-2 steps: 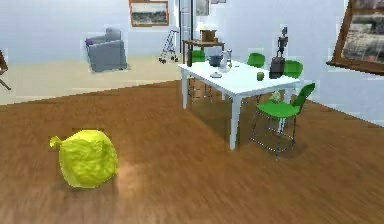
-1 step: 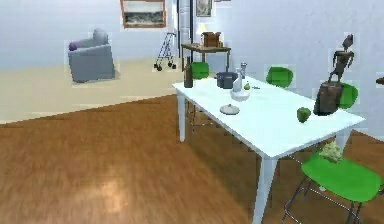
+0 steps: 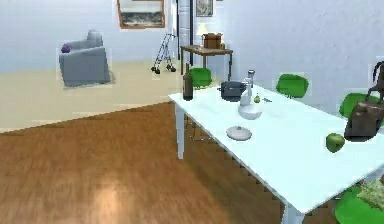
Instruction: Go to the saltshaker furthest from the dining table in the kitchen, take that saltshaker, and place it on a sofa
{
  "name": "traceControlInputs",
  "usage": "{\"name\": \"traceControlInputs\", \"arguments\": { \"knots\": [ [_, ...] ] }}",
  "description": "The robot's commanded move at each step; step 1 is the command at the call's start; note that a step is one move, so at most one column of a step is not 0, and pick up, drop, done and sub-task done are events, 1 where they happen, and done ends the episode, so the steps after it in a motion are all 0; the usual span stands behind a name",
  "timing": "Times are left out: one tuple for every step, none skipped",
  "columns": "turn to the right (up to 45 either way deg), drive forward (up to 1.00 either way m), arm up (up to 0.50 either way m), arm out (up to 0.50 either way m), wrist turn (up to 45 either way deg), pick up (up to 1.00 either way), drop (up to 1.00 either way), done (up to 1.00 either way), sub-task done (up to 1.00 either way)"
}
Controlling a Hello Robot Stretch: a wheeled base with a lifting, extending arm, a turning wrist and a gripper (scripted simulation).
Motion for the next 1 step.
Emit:
{"name": "traceControlInputs", "arguments": {
  "knots": [
    [45.0,0.00,0.00,0.00,0.0,0.00,0.00,0.00,0.00]
  ]
}}
